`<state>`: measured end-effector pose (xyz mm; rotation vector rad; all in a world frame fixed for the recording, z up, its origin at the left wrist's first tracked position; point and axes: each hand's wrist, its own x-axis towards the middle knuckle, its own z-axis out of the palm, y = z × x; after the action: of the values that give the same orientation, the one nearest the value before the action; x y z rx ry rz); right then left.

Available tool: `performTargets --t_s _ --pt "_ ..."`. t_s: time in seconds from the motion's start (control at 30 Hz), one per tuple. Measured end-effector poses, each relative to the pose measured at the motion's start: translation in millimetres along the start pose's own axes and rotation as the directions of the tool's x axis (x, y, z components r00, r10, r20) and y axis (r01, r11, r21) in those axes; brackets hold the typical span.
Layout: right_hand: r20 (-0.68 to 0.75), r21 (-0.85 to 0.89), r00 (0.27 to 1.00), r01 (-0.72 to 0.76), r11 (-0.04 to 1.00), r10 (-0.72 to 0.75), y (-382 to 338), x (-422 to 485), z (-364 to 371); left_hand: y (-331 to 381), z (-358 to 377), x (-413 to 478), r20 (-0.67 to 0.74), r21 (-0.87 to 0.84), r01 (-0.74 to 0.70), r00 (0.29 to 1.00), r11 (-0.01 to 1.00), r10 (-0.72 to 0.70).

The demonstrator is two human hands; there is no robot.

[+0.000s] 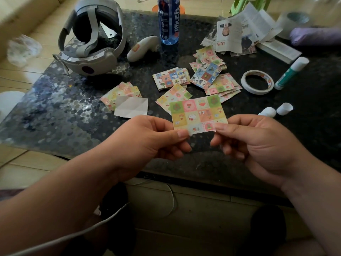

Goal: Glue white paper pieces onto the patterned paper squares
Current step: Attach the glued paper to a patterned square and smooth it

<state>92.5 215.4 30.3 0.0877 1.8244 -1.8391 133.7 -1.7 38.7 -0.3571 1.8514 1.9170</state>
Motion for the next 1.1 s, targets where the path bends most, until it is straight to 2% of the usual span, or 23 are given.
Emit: performTargets --t_s 0.17,0.3,0.4,0.57,0.7,0.77,0.83,0.9,0.97,1.1 --pt "-0.018 0.031 1.000 -0.002 1.000 0.002 -3.9 -0.2 -0.5 -0.1 0.7 0.1 -0.003 -0.038 0.011 1.000 0.999 -0.011" --pt "-0.036 0.029 0.999 0.015 0.999 -0.014 -4.1 -0.6 -1.6 -1.1 0.9 1.7 -0.077 -0.033 0.002 0.997 0.999 -0.004" --pt "-0.055 -0.003 0.998 0.034 0.999 -0.034 -2.6 0.2 -0.7 -1.5 0.9 2.8 -0.130 -0.033 -0.019 0.991 0.999 0.014" --pt "-0.051 -0.023 0.996 0.075 0.997 -0.076 -1.7 0.5 -0.2 -2.1 0.6 3.4 -0.138 -0.025 -0.081 0.987 0.996 0.077" --pt "0.062 -0.027 0.996 0.063 0.998 -0.061 -2.6 0.7 -7.3 -0.3 -2.2 3.2 -0.111 0.032 -0.125 0.985 0.992 0.128" --pt "0.126 -0.002 0.991 0.037 0.999 -0.036 -3.4 -0.4 -8.0 1.3 -3.8 2.2 -0.072 0.130 -0.118 0.989 0.984 0.128" --pt "0.109 -0.026 0.994 0.023 0.999 -0.020 -2.1 -0.1 -6.6 1.7 -2.4 1.7 -0.076 0.230 -0.116 0.988 0.966 0.136" --pt "0.036 -0.098 0.999 0.012 0.995 -0.009 -0.1 1.4 -4.4 0.4 0.3 3.1 -0.115 0.251 -0.110 0.983 0.962 0.142" --pt "-0.019 -0.138 1.000 -0.006 0.990 0.003 1.5 3.5 -2.4 -1.3 2.4 4.9 -0.164 0.176 -0.095 0.979 0.980 0.124" --pt "-0.075 -0.087 0.997 -0.025 0.996 0.019 1.5 4.3 -1.0 -1.3 3.1 7.1 -0.196 -0.103 -0.083 0.979 0.991 0.062"
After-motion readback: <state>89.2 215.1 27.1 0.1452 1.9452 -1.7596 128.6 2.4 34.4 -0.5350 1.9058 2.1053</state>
